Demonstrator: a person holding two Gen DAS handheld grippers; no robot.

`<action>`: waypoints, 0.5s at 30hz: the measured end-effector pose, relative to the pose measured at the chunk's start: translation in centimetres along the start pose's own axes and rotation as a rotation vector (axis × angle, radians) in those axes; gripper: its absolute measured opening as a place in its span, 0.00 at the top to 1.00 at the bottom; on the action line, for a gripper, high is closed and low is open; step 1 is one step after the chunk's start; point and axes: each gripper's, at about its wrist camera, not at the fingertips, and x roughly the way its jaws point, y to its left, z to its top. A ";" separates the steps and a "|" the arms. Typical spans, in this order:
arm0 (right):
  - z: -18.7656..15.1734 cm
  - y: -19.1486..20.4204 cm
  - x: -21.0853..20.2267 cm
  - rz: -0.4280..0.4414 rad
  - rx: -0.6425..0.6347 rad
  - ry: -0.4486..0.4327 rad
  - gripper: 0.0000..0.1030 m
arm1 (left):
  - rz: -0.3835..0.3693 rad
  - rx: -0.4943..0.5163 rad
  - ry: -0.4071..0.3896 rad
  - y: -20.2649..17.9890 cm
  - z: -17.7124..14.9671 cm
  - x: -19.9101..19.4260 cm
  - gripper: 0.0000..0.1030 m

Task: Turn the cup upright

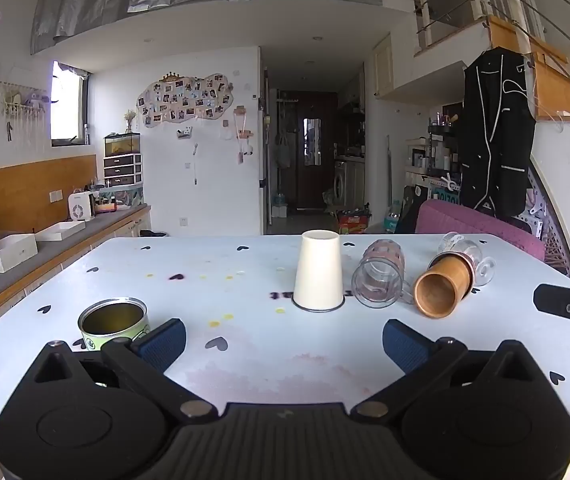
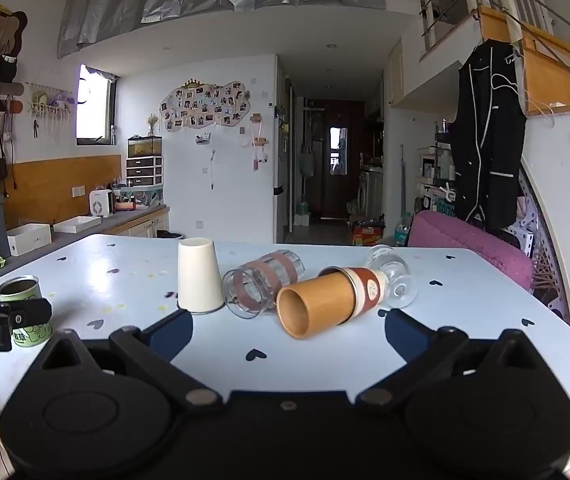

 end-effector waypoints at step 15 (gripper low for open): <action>0.0 0.0 -0.2 0.002 0.001 0.004 0.00 | 0.003 0.001 -0.001 0.0 -0.4 0.1 0.00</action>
